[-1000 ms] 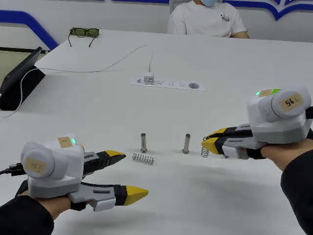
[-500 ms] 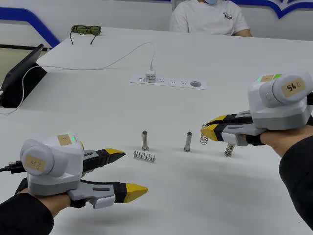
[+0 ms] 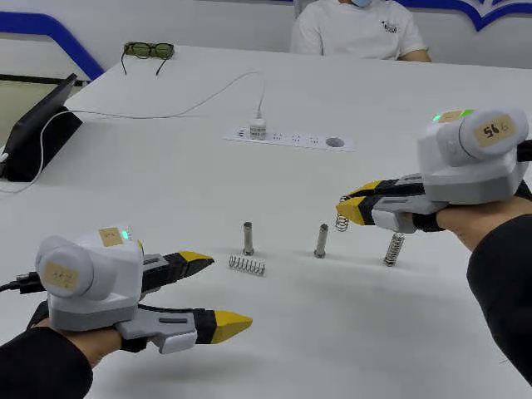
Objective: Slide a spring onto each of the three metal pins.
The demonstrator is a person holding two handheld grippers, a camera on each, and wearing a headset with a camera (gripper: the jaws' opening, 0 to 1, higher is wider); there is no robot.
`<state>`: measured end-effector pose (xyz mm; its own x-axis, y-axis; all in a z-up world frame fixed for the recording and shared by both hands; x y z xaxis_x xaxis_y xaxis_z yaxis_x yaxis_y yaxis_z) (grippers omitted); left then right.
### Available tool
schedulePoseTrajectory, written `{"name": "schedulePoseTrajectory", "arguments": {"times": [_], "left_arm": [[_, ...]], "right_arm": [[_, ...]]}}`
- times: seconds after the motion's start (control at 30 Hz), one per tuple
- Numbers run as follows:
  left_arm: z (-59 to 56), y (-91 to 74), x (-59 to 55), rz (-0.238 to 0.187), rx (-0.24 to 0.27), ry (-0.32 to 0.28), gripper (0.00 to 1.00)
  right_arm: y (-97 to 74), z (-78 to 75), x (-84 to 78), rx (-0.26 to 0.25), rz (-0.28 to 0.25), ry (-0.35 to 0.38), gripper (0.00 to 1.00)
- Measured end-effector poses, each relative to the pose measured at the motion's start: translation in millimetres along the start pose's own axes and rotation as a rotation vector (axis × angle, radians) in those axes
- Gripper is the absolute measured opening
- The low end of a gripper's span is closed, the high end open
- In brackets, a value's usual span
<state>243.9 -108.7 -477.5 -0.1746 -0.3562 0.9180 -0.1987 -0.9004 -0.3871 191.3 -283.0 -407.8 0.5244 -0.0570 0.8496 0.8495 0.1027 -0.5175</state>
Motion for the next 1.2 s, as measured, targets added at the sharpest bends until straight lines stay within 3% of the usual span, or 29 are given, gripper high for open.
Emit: {"name": "schedulePoseTrajectory", "arguments": {"times": [0.63,1.2], "left_arm": [[2.2,-1.2,-3.2,0.007,0.003,-0.004,0.64],[6.1,-2.4,-7.1,0.014,0.004,-0.006,0.64]], "right_arm": [[15.2,-1.7,7.8,0.016,-0.001,-0.002,0.12],[26.1,-2.0,2.5,0.027,0.015,0.013,0.12]]}}
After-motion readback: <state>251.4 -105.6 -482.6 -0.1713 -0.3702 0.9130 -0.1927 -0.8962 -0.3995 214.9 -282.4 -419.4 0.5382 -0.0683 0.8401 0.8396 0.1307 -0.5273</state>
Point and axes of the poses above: the centre of the closed fingertips' face, and the gripper's own axes: y roughly forward along the fingers, z roughly to its left, x roughly out of its top, the point moved 3 cm from there along -y, roughly backward along the fingers, and after that the axes turned 10 degrees about y, right-handed, at the moved point
